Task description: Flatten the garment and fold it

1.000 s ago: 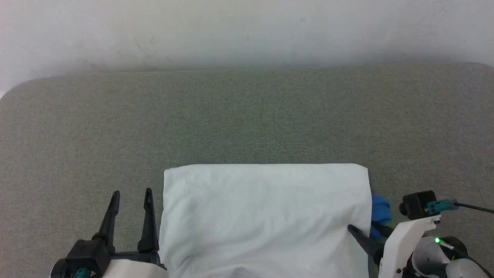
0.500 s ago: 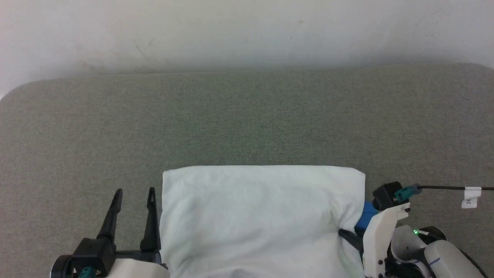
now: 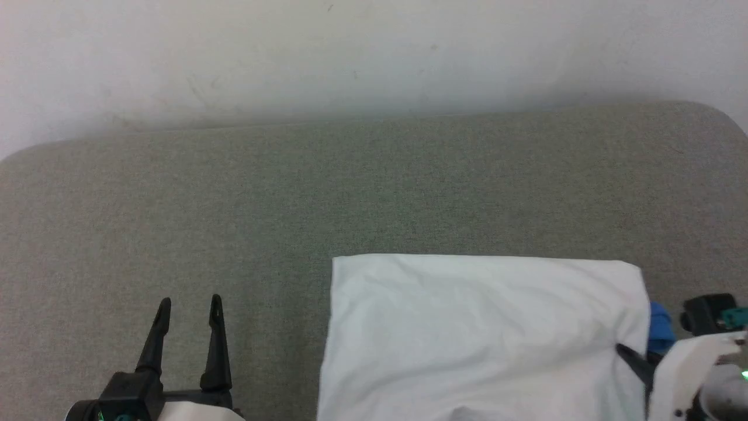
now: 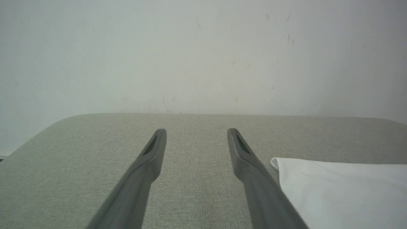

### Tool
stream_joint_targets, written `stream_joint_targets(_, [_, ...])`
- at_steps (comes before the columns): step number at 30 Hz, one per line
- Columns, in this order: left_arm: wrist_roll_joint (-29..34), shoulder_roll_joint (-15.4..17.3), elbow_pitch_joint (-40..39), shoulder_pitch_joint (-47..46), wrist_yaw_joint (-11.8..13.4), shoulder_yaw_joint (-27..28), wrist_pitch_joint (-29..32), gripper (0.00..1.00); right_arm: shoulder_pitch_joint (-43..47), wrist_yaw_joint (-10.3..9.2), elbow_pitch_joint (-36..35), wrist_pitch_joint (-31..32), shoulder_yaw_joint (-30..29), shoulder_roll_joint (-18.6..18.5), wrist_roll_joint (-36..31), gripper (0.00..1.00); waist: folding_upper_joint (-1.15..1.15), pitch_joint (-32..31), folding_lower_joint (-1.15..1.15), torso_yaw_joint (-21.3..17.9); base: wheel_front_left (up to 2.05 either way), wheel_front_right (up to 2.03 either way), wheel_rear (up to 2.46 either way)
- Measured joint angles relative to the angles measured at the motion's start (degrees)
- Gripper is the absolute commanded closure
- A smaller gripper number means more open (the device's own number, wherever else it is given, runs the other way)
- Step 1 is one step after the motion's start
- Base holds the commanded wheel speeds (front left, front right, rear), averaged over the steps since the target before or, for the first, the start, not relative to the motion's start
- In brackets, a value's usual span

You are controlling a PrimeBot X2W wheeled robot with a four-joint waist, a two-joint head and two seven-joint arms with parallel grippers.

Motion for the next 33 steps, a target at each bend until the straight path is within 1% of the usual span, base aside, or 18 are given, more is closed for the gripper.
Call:
stream_joint_targets(2, [0.2,0.0,-0.03,0.09,0.01,0.23,0.0,0.0,2.37,0.0,-0.9,0.52,-4.52,-0.51,-1.09,1.0,0.0,-0.02,0.0,-0.24,0.0,0.0,0.0])
stream_joint_targets(4, [0.2,-0.03,-0.15,0.13,0.02,0.52,0.0,0.0,4.11,0.0,-2.21,1.62,-7.79,-0.79,-2.09,1.0,0.0,0.0,0.0,-0.49,0.0,0.0,0.0])
stream_joint_targets(6, [0.21,-0.07,-0.22,0.3,0.03,0.77,0.0,0.0,4.78,-0.01,-3.85,3.09,-9.48,-1.02,-2.5,1.0,0.0,0.08,0.0,-0.79,0.0,0.0,0.0])
stream_joint_targets(8, [0.29,-0.19,-0.13,0.37,0.03,0.85,0.0,0.0,4.67,-0.01,-6.3,4.46,-9.43,-0.41,-2.34,1.0,0.0,0.09,0.0,-1.08,0.0,0.0,0.0])
stream_joint_targets(10, [0.37,-0.37,0.11,0.36,0.03,0.74,0.0,0.0,4.23,-0.02,-8.87,6.17,-7.54,0.98,-1.64,1.0,0.0,-0.17,0.0,-1.18,0.0,0.0,0.0])
stream_joint_targets(13, [0.54,-0.48,0.51,0.35,-0.01,0.49,0.0,0.0,2.95,-0.02,-12.38,8.58,-3.04,4.15,1.21,1.0,0.0,-0.74,0.0,-1.13,0.0,0.0,0.0])
stream_joint_targets(16, [0.59,-0.63,0.83,0.34,-0.11,0.26,0.0,0.0,0.79,-0.02,-13.47,10.46,1.81,7.23,4.9,1.0,0.0,-1.35,0.0,-0.95,0.0,0.0,0.0])
stream_joint_targets(19, [0.6,-0.79,0.96,0.3,-0.49,0.02,0.0,0.0,-1.7,-0.02,-12.16,11.06,6.26,11.23,7.58,1.0,0.0,-1.64,0.0,-0.55,0.0,0.0,0.0])
stream_joint_targets(21, [0.6,-0.99,1.03,0.26,-0.56,-0.26,0.0,0.0,-3.58,-0.02,-9.92,10.89,8.53,14.39,9.57,1.0,0.0,-1.59,0.0,-0.15,0.0,0.0,0.0])
stream_joint_targets(23, [0.6,-1.23,1.3,0.06,-0.66,-0.58,0.0,0.0,-5.36,-0.02,-7.23,10.23,11.0,16.8,11.29,1.0,0.0,-1.48,0.0,0.37,0.0,0.0,0.0])
stream_joint_targets(24, [0.59,-1.37,1.44,-0.16,-0.91,-0.75,0.0,0.0,-6.2,-0.02,-5.72,9.5,12.1,17.63,11.62,0.98,0.0,-1.38,0.0,0.66,0.0,0.0,0.0])
stream_joint_targets(25, [0.59,-1.44,1.56,-0.44,-0.99,-0.81,0.0,0.0,-6.98,-0.02,-4.28,8.82,13.1,18.07,11.7,0.62,0.0,-1.26,0.0,0.96,0.0,0.0,0.0])
stream_joint_targets(26, [0.59,-1.58,1.66,-0.89,-1.0,-0.89,0.0,0.0,-7.71,-0.02,-2.69,8.18,14.01,18.31,11.67,0.0,0.0,-1.12,0.0,1.29,0.0,0.0,0.0])
stream_joint_targets(29, [0.59,-1.83,1.63,-1.87,-1.0,-0.75,0.0,0.0,-9.67,-0.02,0.71,5.17,16.68,18.2,10.47,0.0,0.0,-0.6,0.0,2.24,0.0,0.0,0.0])
stream_joint_targets(31, [0.59,-1.85,1.63,-2.03,-1.0,-0.38,0.0,0.0,-10.98,-0.02,1.1,2.81,18.86,17.59,9.4,0.0,0.0,-0.18,0.0,2.64,0.0,0.0,0.0])
stream_joint_targets(33, [0.59,-1.86,1.64,-2.03,-1.0,0.02,-0.01,0.0,-12.41,-0.02,0.1,0.87,21.39,16.0,8.2,0.0,0.0,0.15,0.0,2.84,0.0,0.0,0.0])
